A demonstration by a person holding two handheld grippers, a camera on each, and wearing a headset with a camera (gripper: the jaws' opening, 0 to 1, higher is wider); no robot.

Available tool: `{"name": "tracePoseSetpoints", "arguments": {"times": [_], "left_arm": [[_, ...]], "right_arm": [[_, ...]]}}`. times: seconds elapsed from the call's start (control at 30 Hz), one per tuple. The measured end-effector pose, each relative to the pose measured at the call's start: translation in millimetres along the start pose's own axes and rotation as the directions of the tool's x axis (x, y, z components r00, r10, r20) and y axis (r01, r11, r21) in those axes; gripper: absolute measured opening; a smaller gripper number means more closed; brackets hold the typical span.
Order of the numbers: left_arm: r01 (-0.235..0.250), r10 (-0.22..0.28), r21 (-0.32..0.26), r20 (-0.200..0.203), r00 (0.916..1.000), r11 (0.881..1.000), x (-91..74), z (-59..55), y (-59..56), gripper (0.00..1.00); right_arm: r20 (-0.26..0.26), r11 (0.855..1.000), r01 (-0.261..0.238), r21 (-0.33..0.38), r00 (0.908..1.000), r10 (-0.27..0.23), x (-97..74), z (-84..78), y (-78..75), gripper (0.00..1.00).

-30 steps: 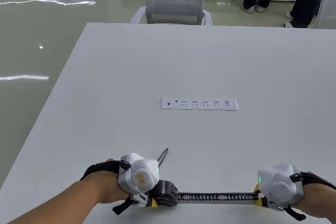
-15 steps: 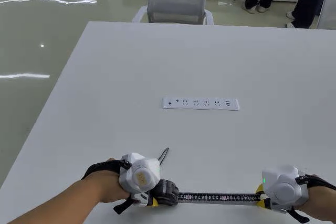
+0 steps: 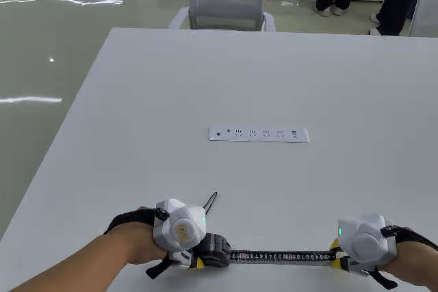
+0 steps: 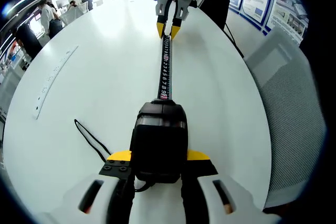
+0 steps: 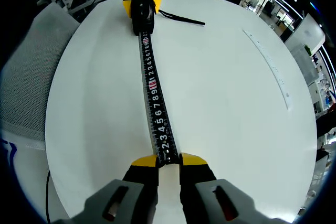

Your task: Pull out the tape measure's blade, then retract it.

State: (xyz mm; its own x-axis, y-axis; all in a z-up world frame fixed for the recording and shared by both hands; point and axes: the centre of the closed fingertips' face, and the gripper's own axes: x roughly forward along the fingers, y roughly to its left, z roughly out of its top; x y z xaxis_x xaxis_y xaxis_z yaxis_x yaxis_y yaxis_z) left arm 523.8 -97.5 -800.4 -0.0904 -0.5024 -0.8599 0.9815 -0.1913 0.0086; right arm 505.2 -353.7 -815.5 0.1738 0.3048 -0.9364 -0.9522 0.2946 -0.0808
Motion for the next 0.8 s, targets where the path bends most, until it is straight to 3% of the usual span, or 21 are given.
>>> {"name": "tracePoseSetpoints", "arguments": {"times": [0.17,0.23,0.27,0.33,0.37,0.4,0.43,0.47,0.5,0.57,0.7,0.8], "left_arm": [[0.001,-0.001,-0.012,0.001,1.0,1.0,0.2,0.2,-0.5,0.31],[-0.001,0.0,-0.02,-0.017,0.9999,1.0,3.2,-4.0,-0.2,0.32],[-0.011,0.011,0.012,-0.048,0.9988,1.0,6.2,-11.7,0.2,0.32],[-0.034,0.039,0.076,-0.063,0.9972,0.997,9.4,-17.9,2.3,0.32],[-0.037,0.041,0.069,-0.053,0.9978,0.997,8.8,-18.9,0.2,0.32],[-0.04,0.041,0.04,-0.017,0.999,0.998,7.1,-15.1,0.8,0.36],[-0.052,0.054,-0.049,0.041,0.9977,0.997,3.9,-9.8,3.6,0.41],[-0.068,0.071,-0.069,0.049,0.9962,0.995,0.0,-10.8,8.4,0.47],[-0.109,0.113,-0.068,0.067,0.9913,0.992,-7.3,-11.3,18.7,0.53],[-0.133,0.146,-0.122,0.103,0.9839,0.984,-16.7,-10.1,26.2,0.59],[-0.146,0.165,-0.152,0.119,0.9791,0.978,-30.8,-13.4,26.5,0.76],[-0.143,0.172,-0.201,0.134,0.976,0.969,-37.2,-14.8,21.7,0.83]], "right_arm": [[0.03,0.999,0.017,0.027,0.9994,-0.018,-0.8,-0.7,-1.0,0.14],[0.042,0.999,0.025,0.029,0.9988,-0.027,-1.1,-0.8,-1.7,0.14],[0.05,0.999,0.039,0.019,0.9979,-0.04,-1.1,-2.0,-2.6,0.15],[0.063,0.996,0.084,0.025,0.9944,-0.085,-3.8,-2.4,-7.4,0.2],[0.078,0.993,0.117,0.034,0.9898,-0.119,-5.6,-2.1,-12.0,0.26],[0.062,0.991,0.119,0.064,0.9905,-0.123,-7.4,-6.7,-11.2,0.32],[0.069,0.987,0.113,0.113,0.9902,-0.121,-8.6,-8.9,-9.5,0.39],[0.073,0.986,0.116,0.122,0.9894,-0.125,-9.0,-10.0,-9.4,0.49],[0.075,0.983,0.117,0.142,0.9888,-0.129,-9.8,-12.9,-8.5,0.54],[0.075,0.98,0.109,0.166,0.9896,-0.123,-10.9,-16.2,-5.5,0.61],[0.091,0.966,0.123,0.229,0.9849,-0.147,-14.1,-15.0,-7.1,0.78],[0.106,0.951,0.135,0.278,0.9798,-0.17,-18.1,-11.6,-12.5,0.92]]}}
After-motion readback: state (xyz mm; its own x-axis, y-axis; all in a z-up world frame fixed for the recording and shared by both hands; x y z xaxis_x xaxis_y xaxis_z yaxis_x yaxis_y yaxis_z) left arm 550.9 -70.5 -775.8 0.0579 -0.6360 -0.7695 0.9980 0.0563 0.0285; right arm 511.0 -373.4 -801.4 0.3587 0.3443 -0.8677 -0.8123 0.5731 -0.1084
